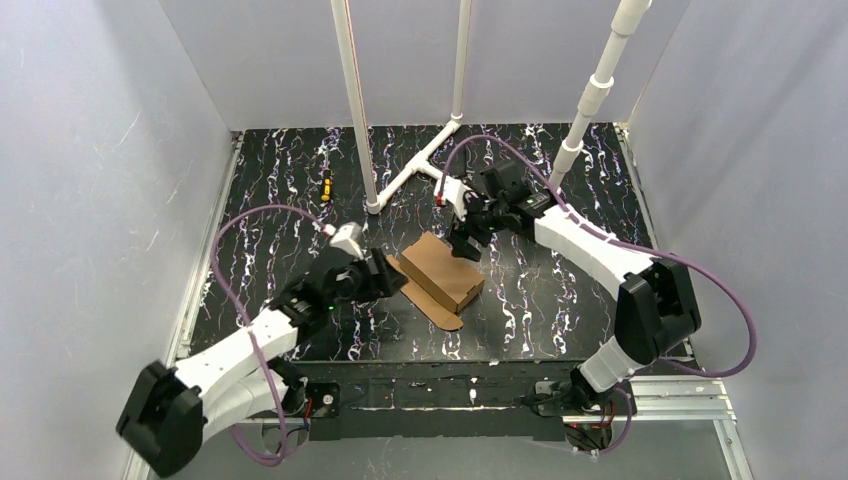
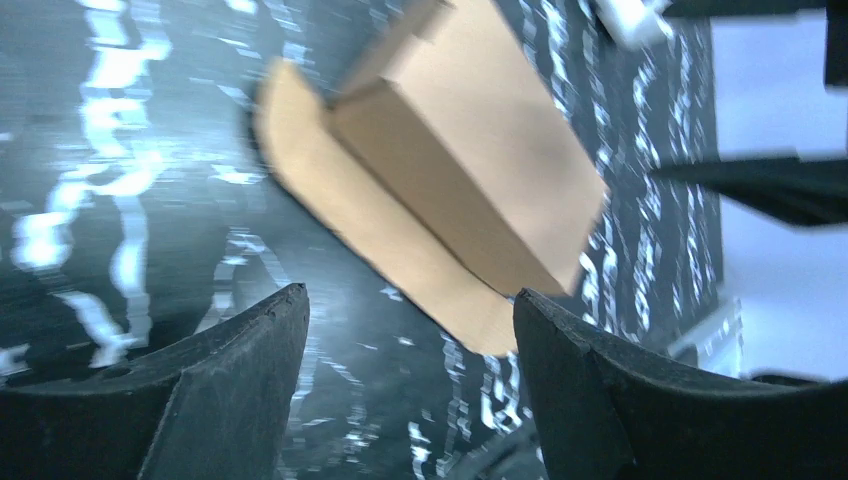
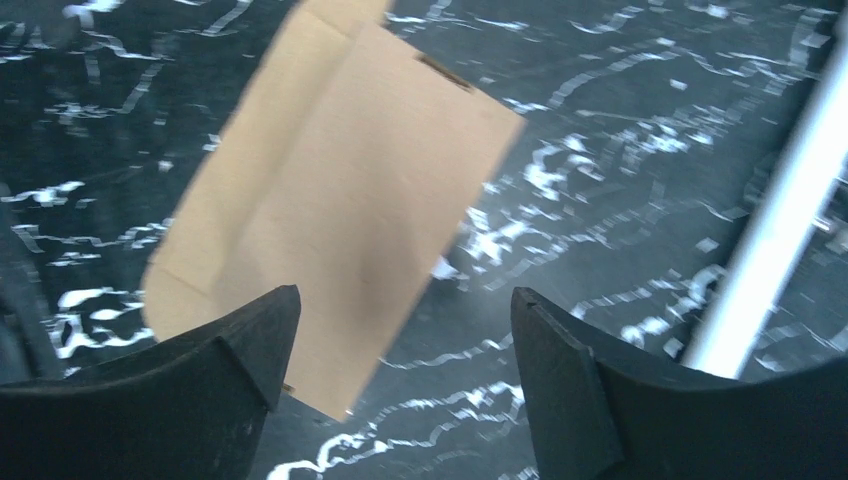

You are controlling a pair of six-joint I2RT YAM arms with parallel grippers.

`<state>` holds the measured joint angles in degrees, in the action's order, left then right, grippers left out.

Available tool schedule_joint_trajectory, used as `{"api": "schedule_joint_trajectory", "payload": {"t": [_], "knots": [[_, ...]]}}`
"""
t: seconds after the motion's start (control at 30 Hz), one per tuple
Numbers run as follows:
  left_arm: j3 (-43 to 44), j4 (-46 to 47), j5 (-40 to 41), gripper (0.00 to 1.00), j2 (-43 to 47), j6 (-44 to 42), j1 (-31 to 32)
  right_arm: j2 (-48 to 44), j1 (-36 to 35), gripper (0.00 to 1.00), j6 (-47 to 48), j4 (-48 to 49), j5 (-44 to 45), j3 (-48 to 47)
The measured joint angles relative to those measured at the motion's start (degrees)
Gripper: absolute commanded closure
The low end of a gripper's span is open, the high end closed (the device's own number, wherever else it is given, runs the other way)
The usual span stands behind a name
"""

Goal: Fold the paper box

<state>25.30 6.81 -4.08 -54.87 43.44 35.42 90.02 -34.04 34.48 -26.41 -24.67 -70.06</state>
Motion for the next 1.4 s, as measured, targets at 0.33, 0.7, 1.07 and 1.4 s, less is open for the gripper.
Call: {"api": "schedule_joint_trajectory", "payload": {"t": [0.33, 0.7, 1.07, 1.4], "knots": [[-7.9, 4.0, -3.4, 0.41, 1.0, -2.1, -15.9, 12.4, -7.1, 0.03, -4.3, -2.4, -1.0, -7.7], [-6.7, 14.5, -10.2, 0.55, -15.6, -1.5, -18.1, 12.2, -15.8, 0.09, -6.1, 3.8, 17.7, -4.0], [-3.6, 24.2, -14.3, 0.55, -26.2, -0.9, -18.4, 12.0, -17.1, 0.29, -5.8, 11.5, 26.8, 1.4], [-0.7, 30.3, -17.6, 0.53, -33.0, -1.5, -18.4, 11.7, -17.1, 0.29, -5.8, 13.1, 27.0, 2.4]]}}
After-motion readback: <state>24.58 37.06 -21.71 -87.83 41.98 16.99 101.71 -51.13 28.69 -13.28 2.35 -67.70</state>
